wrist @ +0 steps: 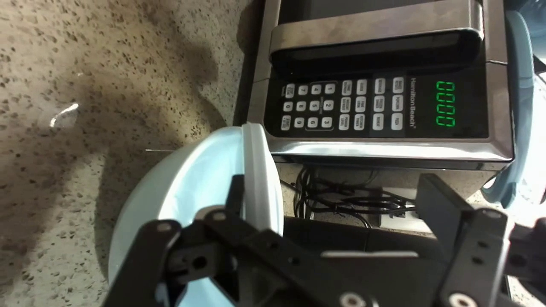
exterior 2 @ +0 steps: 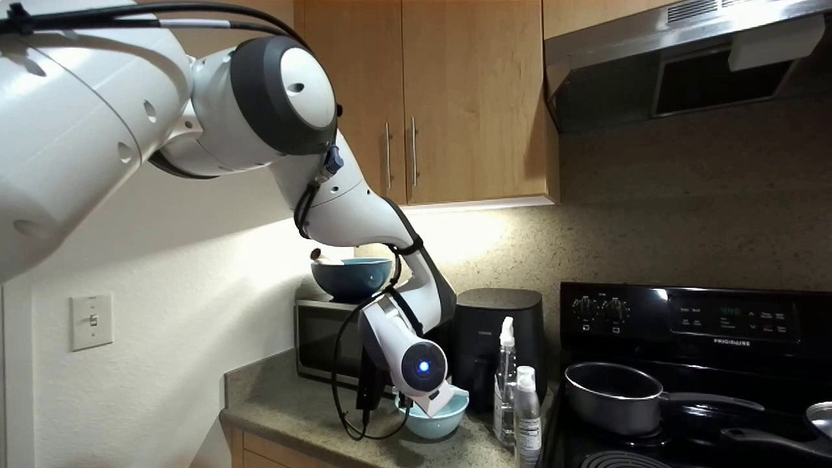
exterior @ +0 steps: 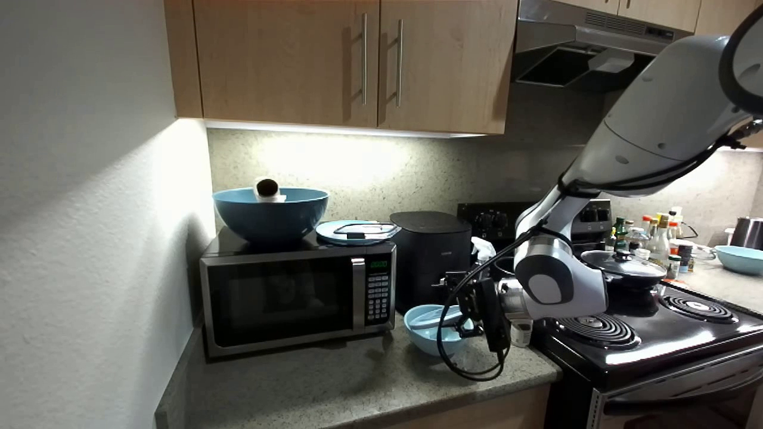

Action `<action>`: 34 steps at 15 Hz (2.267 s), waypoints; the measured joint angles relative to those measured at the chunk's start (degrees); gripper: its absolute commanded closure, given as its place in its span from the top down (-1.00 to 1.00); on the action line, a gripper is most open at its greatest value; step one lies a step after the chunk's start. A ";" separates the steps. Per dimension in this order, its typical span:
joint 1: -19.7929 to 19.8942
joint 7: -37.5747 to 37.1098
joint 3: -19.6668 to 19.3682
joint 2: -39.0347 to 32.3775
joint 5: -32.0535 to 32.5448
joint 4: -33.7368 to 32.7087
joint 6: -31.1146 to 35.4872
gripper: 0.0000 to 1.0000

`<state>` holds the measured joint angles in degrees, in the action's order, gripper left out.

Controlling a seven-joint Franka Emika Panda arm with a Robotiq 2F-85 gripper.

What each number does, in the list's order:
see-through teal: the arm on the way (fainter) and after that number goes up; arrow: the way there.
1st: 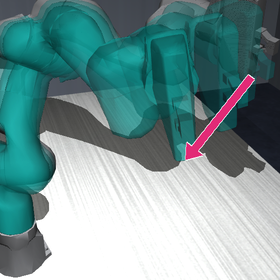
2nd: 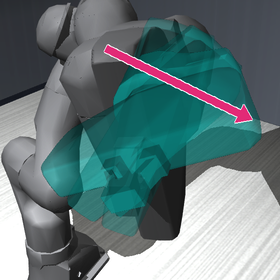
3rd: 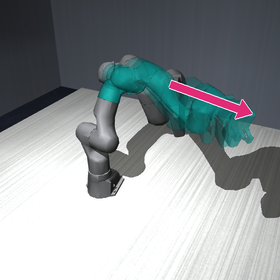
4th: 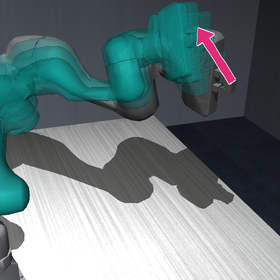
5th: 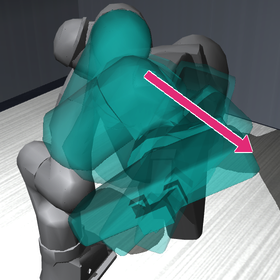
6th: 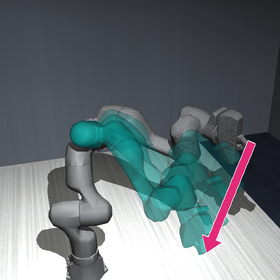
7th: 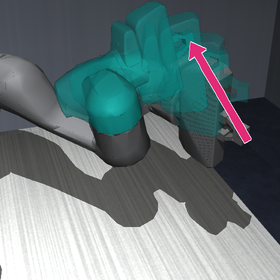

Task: Put the lid on the blue bowl then remove it

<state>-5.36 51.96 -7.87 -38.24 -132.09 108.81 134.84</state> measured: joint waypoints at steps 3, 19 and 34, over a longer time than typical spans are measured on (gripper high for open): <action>0.06 -0.56 -0.03 -1.16 0.00 -0.06 0.82 1.00; -0.33 -0.66 -1.62 -3.66 -0.35 -0.04 8.71 1.00; 0.82 -3.15 -5.18 -6.22 -0.43 0.81 9.73 1.00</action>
<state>-4.54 48.81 -13.05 -44.46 -132.52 109.61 144.57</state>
